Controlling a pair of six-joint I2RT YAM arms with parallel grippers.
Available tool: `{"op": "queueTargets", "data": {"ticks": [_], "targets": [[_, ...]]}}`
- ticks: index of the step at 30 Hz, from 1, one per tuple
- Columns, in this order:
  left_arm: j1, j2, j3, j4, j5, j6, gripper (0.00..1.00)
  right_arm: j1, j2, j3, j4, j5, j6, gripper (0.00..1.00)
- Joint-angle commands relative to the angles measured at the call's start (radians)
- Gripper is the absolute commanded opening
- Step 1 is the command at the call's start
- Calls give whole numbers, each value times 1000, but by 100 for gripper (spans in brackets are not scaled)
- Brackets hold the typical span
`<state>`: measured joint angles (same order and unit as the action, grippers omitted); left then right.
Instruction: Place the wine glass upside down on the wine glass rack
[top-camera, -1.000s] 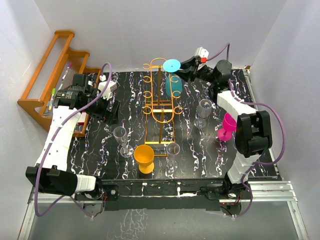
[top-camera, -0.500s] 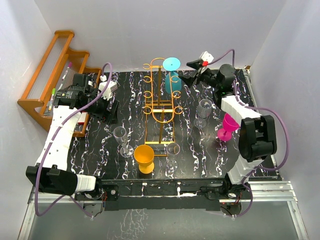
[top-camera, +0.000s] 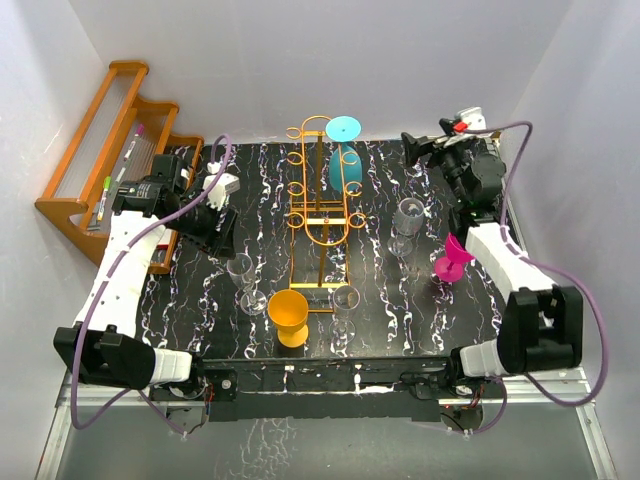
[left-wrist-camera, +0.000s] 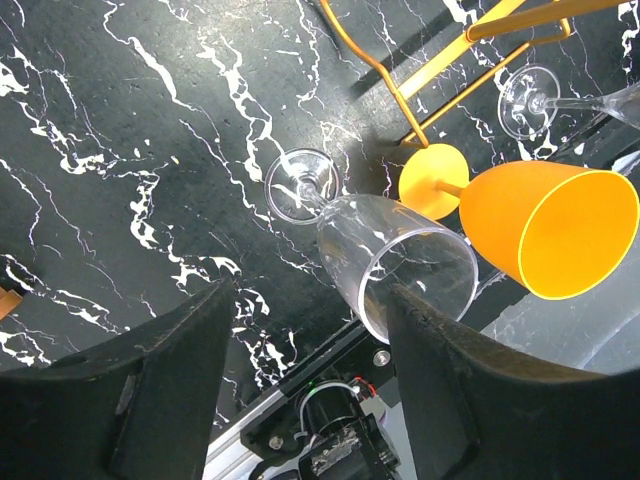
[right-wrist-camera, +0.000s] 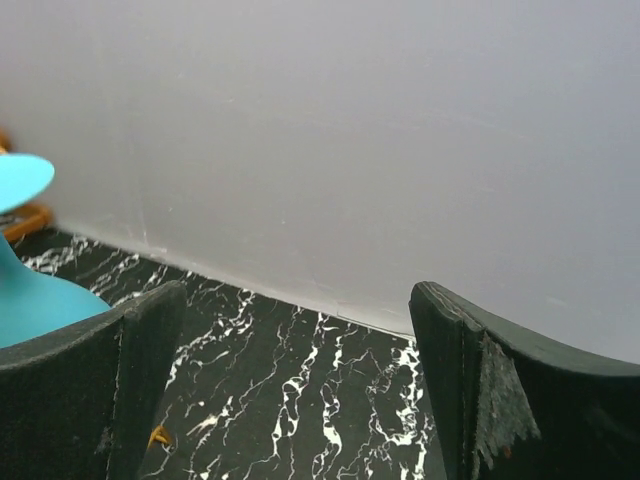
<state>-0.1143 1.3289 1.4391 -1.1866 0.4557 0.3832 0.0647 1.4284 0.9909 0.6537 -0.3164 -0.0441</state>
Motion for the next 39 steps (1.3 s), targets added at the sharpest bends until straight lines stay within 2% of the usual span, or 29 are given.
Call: {"op": "queueTargets", "data": {"ticks": [1,7,9,15,18,22,23,25,26,30,33,37,39], "targets": [[3,-16,-8,-22,41,17,59,2,-170,-69,17,180,113,98],[2,-10,-21,-22,51,16,55,2,-381,-201,-28,244,144,98],[0,-14,-40,-17,52,20,55,1,-427,-218,-64,340,226,99],[-8,-8,-79,-7,28,30,53,2,-496,-106,-355,480,396,98],[-10,-11,-91,8,14,25,43,1,-514,-37,-480,396,334,98],[-11,-10,-99,23,22,18,32,3,-564,-32,-495,293,255,98],[-11,-8,-101,25,28,17,26,4,-576,-43,-484,302,294,98],[-14,-3,-104,22,44,17,7,4,-599,-79,-427,288,362,98],[-15,2,-107,18,52,19,0,3,-600,-84,-412,257,380,98],[-25,-2,-91,-10,46,35,0,4,-565,-11,-466,225,431,98],[-27,-34,32,-48,-35,45,0,3,-559,29,-492,252,440,98],[-26,-24,392,-131,-184,65,0,4,-568,84,-497,229,461,98],[-27,-25,592,-111,-224,65,0,4,-566,115,-488,199,495,98]]}}
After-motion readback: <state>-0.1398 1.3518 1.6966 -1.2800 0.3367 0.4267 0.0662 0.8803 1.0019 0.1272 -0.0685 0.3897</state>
